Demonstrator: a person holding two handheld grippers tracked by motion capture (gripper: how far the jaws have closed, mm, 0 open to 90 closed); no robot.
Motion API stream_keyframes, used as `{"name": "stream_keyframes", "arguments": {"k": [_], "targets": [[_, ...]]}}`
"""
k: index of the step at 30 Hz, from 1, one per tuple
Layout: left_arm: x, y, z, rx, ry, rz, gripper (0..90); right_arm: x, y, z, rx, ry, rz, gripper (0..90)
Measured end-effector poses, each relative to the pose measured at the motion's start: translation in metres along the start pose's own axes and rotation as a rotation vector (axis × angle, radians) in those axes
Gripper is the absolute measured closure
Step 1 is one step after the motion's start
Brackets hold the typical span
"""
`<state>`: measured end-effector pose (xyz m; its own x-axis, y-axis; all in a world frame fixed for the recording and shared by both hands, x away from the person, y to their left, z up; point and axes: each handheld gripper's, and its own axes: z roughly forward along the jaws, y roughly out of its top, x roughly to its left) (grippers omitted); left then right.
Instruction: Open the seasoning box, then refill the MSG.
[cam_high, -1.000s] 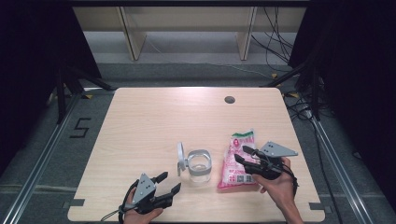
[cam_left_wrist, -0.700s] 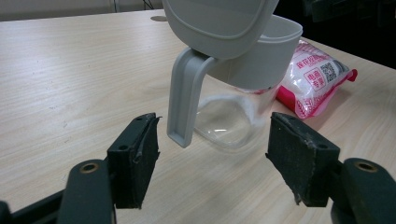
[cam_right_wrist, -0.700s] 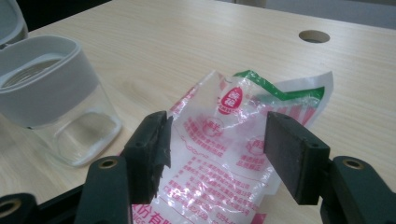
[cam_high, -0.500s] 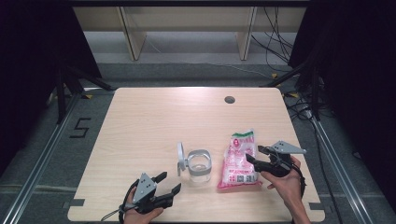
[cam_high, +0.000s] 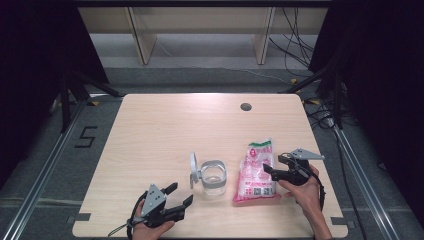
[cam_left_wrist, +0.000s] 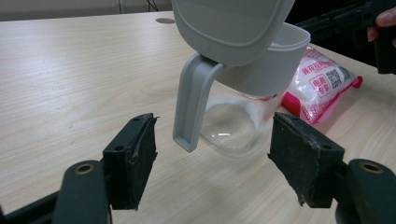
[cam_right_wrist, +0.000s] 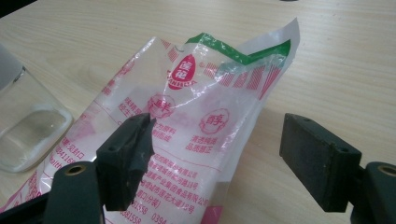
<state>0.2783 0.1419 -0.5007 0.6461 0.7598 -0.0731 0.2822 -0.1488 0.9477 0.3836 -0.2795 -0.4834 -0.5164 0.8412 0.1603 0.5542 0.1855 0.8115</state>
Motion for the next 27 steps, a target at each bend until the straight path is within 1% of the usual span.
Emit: {"name": "stream_keyframes", "arguments": {"k": [1,2,3,4,5,6,7,8,9,10,11,12,13,14,15,16,17,18,19,20,21,22,23,24,25,26,27], "targets": [[-0.001,0.0,0.0,0.001,-0.001,-0.013,30.8,0.002,-0.001,0.001,-0.022,0.009,0.029,26.4],[-0.002,-0.001,0.001,0.0,0.0,-0.028,30.8,0.0,0.0,0.001,-0.009,0.009,-0.002,26.4],[-0.001,-0.002,0.001,0.006,-0.005,-0.028,30.7,0.001,0.0,0.002,-0.005,0.003,0.016,26.2],[-0.002,-0.003,0.002,-0.009,-0.013,-0.045,30.7,0.0,0.0,0.004,-0.005,0.016,0.006,25.6],[-0.003,-0.003,0.002,-0.008,-0.012,-0.055,30.6,0.002,0.0,0.004,0.007,0.004,0.035,25.1],[-0.003,-0.003,0.002,-0.007,-0.016,-0.041,30.6,-0.001,0.0,0.006,0.001,0.001,-0.007,24.9],[-0.002,-0.002,0.002,0.002,-0.017,-0.021,30.4,0.002,0.0,0.007,0.002,0.012,0.044,24.4],[-0.003,-0.003,0.002,-0.003,-0.018,-0.034,30.2,-0.001,0.0,0.009,0.005,0.005,0.003,24.1],[-0.004,-0.002,0.0,0.01,-0.008,-0.032,29.8,0.0,0.0,0.009,0.017,0.006,0.031,24.1],[-0.003,-0.001,0.0,0.005,-0.011,-0.008,29.5,-0.003,0.0,0.012,-0.001,0.015,0.005,24.1],[-0.005,-0.001,0.0,0.005,-0.01,-0.028,29.4,0.0,0.0,0.012,0.026,0.025,0.044,24.1],[-0.005,-0.001,0.0,0.007,-0.012,-0.022,29.3,-0.003,0.0,0.013,0.024,0.016,0.0,24.1],[-0.005,-0.001,0.001,0.008,-0.011,-0.022,29.1,-0.003,0.0,0.015,0.023,0.019,0.016,24.0],[-0.005,-0.002,0.002,0.0,-0.015,-0.028,29.0,-0.004,0.0,0.016,0.015,0.033,0.01,23.4],[-0.005,-0.002,0.002,0.007,-0.016,-0.026,29.0,-0.004,0.001,0.017,0.021,0.019,0.011,22.8],[-0.006,-0.002,0.002,0.0,-0.018,-0.035,28.9,-0.005,0.001,0.018,0.035,0.028,0.009,23.1],[-0.006,-0.002,0.001,0.008,-0.011,-0.036,28.9,-0.001,0.001,0.02,0.033,0.039,0.073,23.1],[-0.008,-0.003,-0.001,0.013,0.0,-0.048,28.9,-0.005,0.002,0.022,0.032,0.028,0.026,23.1],[-0.007,-0.002,-0.001,0.003,-0.01,-0.045,28.9,-0.005,0.001,0.025,0.027,0.037,0.031,23.2],[-0.006,-0.002,-0.002,0.008,-0.004,-0.035,28.8,-0.005,0.002,0.026,0.04,0.033,0.034,23.4],[-0.006,-0.003,-0.002,-0.001,-0.002,-0.024,28.8,-0.005,0.001,0.028,0.036,0.031,0.02,23.8],[-0.004,-0.004,-0.002,-0.003,-0.004,-0.01,28.8,-0.005,0.002,0.028,0.045,0.028,0.025,24.3],[-0.004,-0.004,-0.001,0.0,-0.007,-0.013,28.8,-0.005,0.002,0.03,0.044,0.035,0.027,24.4],[-0.001,-0.004,-0.003,0.02,0.002,0.027,28.8,-0.004,0.002,0.032,0.048,0.043,0.038,25.1],[-0.003,-0.005,-0.003,0.012,-0.001,-0.006,28.8,-0.002,0.003,0.033,0.059,0.048,0.034,25.6],[-0.003,-0.005,-0.003,0.002,0.001,-0.012,28.8,-0.003,0.003,0.034,0.062,0.034,0.023,26.4],[-0.003,-0.005,-0.003,0.007,0.004,-0.01,28.8,0.002,0.003,0.035,0.08,0.04,0.062,28.0]]}}
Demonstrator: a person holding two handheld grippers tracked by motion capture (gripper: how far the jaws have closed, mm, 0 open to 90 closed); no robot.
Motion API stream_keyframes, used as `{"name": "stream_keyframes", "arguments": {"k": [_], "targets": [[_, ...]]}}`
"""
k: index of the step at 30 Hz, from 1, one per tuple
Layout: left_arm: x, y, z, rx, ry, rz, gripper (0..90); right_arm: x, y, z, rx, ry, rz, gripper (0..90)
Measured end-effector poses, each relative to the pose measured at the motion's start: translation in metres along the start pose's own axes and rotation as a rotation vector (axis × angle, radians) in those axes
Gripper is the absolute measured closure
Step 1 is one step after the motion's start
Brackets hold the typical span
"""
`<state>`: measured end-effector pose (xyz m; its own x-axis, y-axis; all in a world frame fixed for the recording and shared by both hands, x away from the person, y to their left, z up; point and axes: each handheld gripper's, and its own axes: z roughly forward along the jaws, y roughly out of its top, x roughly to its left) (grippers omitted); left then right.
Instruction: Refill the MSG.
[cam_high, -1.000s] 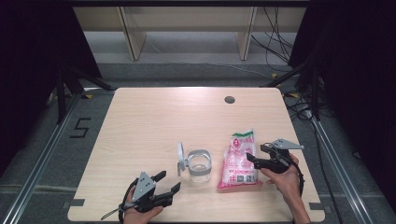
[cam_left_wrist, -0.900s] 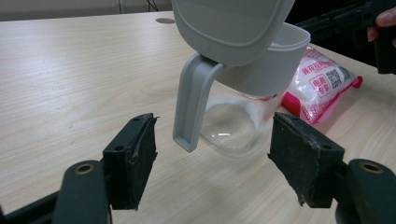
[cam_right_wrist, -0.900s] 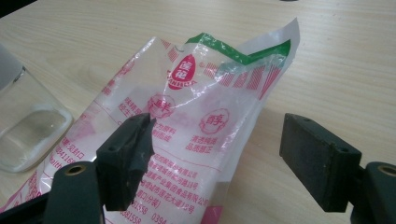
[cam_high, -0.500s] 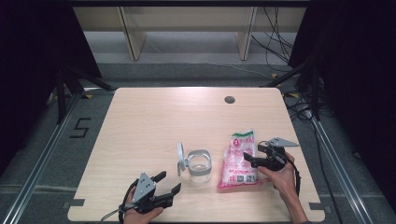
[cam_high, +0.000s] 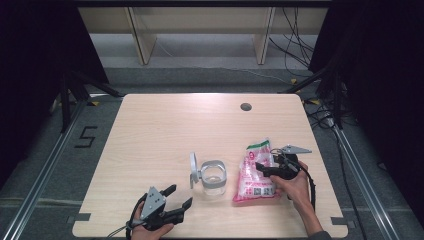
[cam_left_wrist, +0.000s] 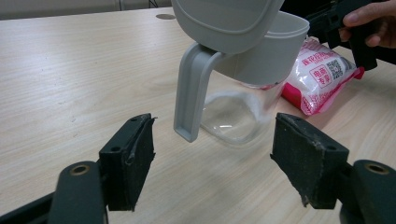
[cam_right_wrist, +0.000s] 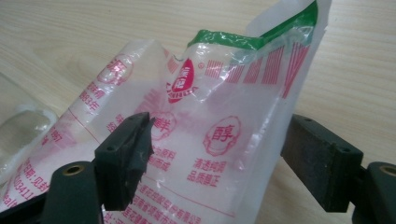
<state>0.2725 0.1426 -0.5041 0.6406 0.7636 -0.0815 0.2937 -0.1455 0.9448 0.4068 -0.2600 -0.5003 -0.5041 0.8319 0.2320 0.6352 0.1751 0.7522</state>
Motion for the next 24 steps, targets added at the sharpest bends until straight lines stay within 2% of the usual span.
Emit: {"name": "stream_keyframes", "arguments": {"k": [1,3,4,5,6,9,12,13,14,16,17,18,19,21,23,24], "targets": [[0.0002,-0.0001,-0.0005,0.0,0.002,0.003,28.8,-0.0033,0.0006,0.0017,-0.005,0.01,-0.043,29.1],[0.002,0.0001,-0.0012,0.004,0.003,0.027,28.8,-0.0028,0.0017,0.003,0.003,0.006,-0.043,32.0],[0.0034,0.0003,-0.001,0.0,0.004,0.041,28.8,-0.0008,0.0019,0.0027,0.015,0.01,-0.019,34.9],[0.0033,-0.0005,-0.0008,-0.003,0.0,0.029,28.8,-0.0005,0.0019,0.0037,0.024,0.026,-0.008,38.1],[0.0024,-0.001,-0.0006,-0.011,-0.001,0.019,28.8,-0.0034,0.0021,0.0053,0.006,0.037,-0.034,41.2],[0.003,-0.0004,-0.0017,0.0,0.004,0.035,28.8,-0.0031,0.0022,0.0059,0.018,0.049,-0.022,49.8],[0.0036,-0.0004,-0.0014,0.0,0.005,0.047,28.8,-0.0045,0.0024,0.005,0.03,0.038,0.002,58.7],[0.0026,-0.0008,-0.0011,0.004,0.004,0.034,28.8,-0.0046,0.0023,0.0054,0.026,0.047,0.012,61.1],[0.0007,-0.0015,-0.0005,0.0,0.003,0.005,28.8,-0.0051,0.0023,0.0055,0.012,0.036,0.015,63.9],[0.0025,-0.0007,-0.0001,0.005,0.005,0.046,28.8,-0.0052,0.0024,0.0059,0.014,0.03,0.009,67.9],[0.0001,-0.0019,0.0014,-0.004,-0.002,0.019,28.8,-0.0049,0.0025,0.006,0.014,0.029,0.012,71.0],[0.0009,-0.0013,0.0001,0.017,0.003,0.043,28.8,-0.0047,0.0028,0.0052,0.014,0.018,0.005,74.4],[-0.0005,-0.0014,0.0005,0.014,0.001,0.026,28.8,-0.0047,0.0026,0.0061,0.002,0.015,-0.002,77.5],[-0.0001,-0.0007,0.0009,0.008,0.002,0.035,28.8,-0.004,0.0032,0.0046,-0.008,0.003,-0.006,84.1],[-0.0008,-0.0016,0.0011,0.01,-0.001,0.021,28.8,-0.0035,0.0037,0.0033,-0.001,0.002,-0.001,86.6],[-0.0016,-0.0021,0.0015,0.008,-0.003,0.01,28.8,-0.0044,0.0035,0.004,-0.01,-0.01,-0.015,89.0]]}}
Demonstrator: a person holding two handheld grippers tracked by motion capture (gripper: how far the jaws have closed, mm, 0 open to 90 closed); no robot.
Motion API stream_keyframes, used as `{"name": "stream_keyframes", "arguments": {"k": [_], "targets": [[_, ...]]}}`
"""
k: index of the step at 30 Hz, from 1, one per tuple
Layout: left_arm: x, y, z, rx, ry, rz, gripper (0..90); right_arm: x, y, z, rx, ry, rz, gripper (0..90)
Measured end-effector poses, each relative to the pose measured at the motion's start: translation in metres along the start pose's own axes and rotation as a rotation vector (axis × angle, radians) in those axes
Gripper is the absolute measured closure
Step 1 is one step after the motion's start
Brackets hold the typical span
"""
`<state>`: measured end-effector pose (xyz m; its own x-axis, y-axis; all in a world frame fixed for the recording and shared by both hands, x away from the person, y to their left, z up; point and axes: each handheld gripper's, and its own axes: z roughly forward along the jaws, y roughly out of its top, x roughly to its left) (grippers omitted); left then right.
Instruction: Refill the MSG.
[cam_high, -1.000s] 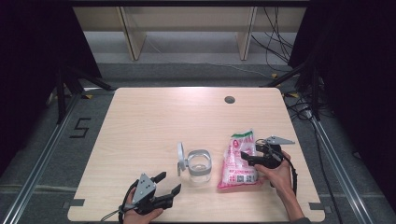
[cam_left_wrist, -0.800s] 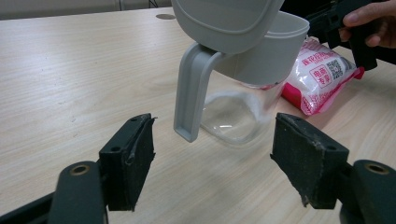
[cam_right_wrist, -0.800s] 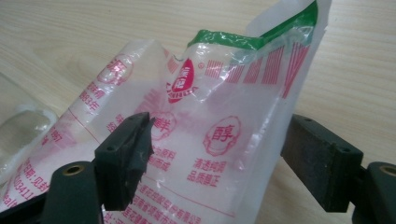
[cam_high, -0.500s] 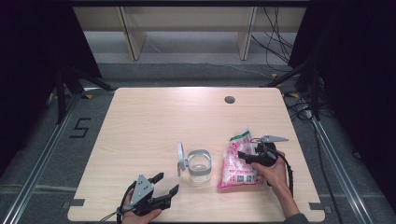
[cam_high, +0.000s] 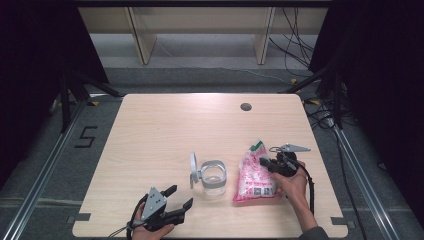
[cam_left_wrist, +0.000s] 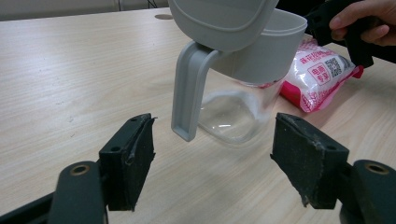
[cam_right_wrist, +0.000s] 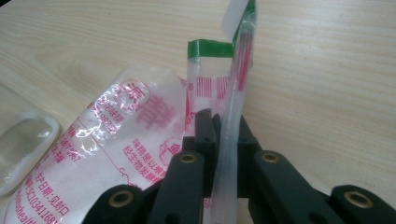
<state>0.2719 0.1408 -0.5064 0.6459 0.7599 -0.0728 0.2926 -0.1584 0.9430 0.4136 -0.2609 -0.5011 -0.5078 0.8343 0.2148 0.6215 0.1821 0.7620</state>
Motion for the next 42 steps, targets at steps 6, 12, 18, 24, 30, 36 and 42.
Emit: {"name": "stream_keyframes", "arguments": {"k": [6,12,18,24,30,36,42], "targets": [[0.0,0.0,0.0,0.001,-0.003,0.002,28.8,0.003,0.001,0.0,-0.023,-0.007,-0.021,90.0],[0.001,0.0,0.0,0.0,-0.001,-0.002,28.8,0.009,0.005,-0.01,-0.082,0.032,-0.03,90.0],[-0.001,0.0,0.001,-0.005,-0.009,-0.008,28.9,0.019,0.007,-0.023,-0.121,0.059,-0.019,90.0],[-0.008,-0.001,0.005,0.019,-0.027,-0.008,30.3,0.023,0.009,-0.041,-0.191,0.072,-0.093,90.0],[-0.017,0.002,0.01,0.034,-0.054,-0.038,30.5,0.038,0.013,-0.056,-0.247,0.104,-0.085,90.0],[-0.029,0.003,0.017,0.053,-0.097,-0.023,30.2,0.05,0.016,-0.065,-0.273,0.118,-0.165,90.0],[-0.034,0.004,0.021,0.071,-0.123,-0.031,29.5,0.066,0.02,-0.079,-0.279,0.135,-0.187,90.0]]}}
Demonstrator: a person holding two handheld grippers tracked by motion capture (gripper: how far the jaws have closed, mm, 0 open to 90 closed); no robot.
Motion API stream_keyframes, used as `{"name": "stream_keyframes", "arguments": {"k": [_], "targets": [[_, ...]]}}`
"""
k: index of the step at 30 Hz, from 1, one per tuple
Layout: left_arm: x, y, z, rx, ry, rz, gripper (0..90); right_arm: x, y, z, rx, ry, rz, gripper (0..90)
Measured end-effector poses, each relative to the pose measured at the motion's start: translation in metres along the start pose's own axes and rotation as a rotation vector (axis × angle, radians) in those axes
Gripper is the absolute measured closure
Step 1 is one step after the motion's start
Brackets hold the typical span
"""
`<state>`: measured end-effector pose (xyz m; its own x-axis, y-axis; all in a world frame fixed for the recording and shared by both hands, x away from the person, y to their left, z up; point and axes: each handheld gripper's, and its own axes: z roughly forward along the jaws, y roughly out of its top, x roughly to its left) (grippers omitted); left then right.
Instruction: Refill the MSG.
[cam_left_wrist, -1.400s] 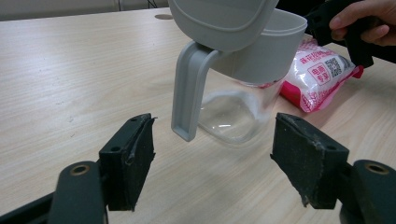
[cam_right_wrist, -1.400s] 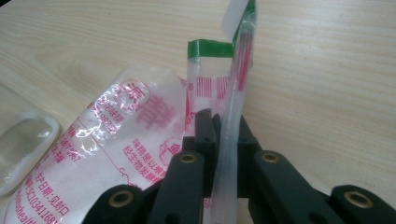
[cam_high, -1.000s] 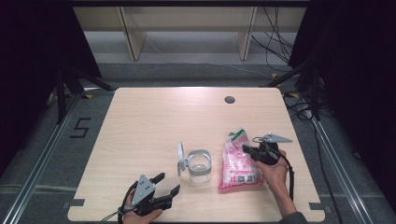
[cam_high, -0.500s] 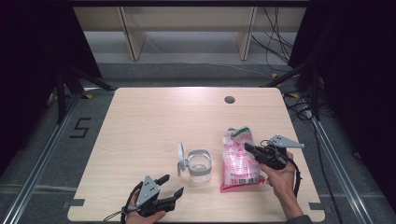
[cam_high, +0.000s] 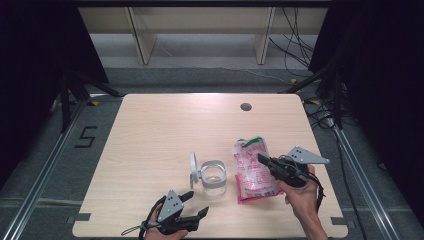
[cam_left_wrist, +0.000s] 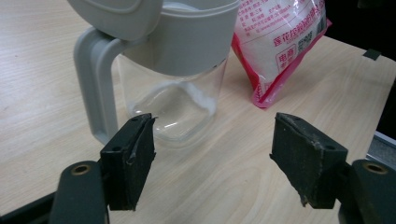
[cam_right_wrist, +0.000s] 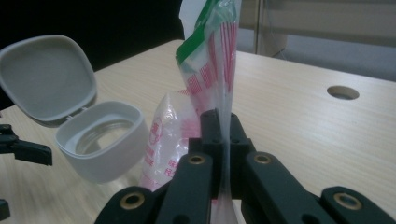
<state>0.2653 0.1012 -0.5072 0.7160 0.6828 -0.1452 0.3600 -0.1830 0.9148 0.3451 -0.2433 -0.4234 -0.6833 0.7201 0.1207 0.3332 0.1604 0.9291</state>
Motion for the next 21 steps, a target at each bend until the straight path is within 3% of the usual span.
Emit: {"name": "stream_keyframes", "arguments": {"k": [3,5,6,9,11,12,13,14,17,18,19,21], "targets": [[-0.005,0.001,0.004,0.025,-0.005,0.016,30.2,0.005,0.004,-0.002,-0.033,-0.01,-0.048,90.0],[-0.013,0.003,0.008,-0.003,-0.011,0.018,31.2,0.012,0.008,-0.006,-0.02,-0.015,-0.064,90.0],[-0.014,0.004,0.008,0.025,-0.01,0.039,31.4,0.013,0.01,-0.007,-0.029,-0.031,-0.099,90.0],[-0.026,0.005,0.018,0.014,-0.05,0.076,31.5,0.015,0.015,-0.01,-0.034,-0.043,-0.121,90.0],[-0.034,0.006,0.023,0.017,-0.04,0.06,32.3,0.016,0.016,-0.013,-0.044,-0.052,-0.145,90.0],[-0.037,0.006,0.026,0.021,-0.054,0.059,32.3,0.018,0.017,-0.013,-0.047,-0.04,-0.12,90.0],[-0.042,0.007,0.029,0.023,-0.055,0.075,32.3,0.017,0.018,-0.014,-0.053,-0.054,-0.143,90.0],[-0.046,0.009,0.032,0.017,-0.045,0.089,32.3,0.02,0.019,-0.017,-0.043,-0.062,-0.098,90.0],[-0.052,0.014,0.043,-0.001,-0.049,0.117,33.1,0.02,0.023,-0.021,-0.076,-0.049,-0.127,90.0],[-0.057,0.014,0.047,0.001,-0.047,0.084,33.0,0.021,0.024,-0.023,-0.081,-0.052,-0.124,90.0],[-0.059,0.015,0.049,0.006,-0.039,0.108,33.0,0.023,0.026,-0.024,-0.093,-0.048,-0.124,90.0],[-0.063,0.017,0.057,0.006,-0.042,0.103,33.0,0.029,0.03,-0.027,-0.104,-0.045,-0.125,90.0]]}}
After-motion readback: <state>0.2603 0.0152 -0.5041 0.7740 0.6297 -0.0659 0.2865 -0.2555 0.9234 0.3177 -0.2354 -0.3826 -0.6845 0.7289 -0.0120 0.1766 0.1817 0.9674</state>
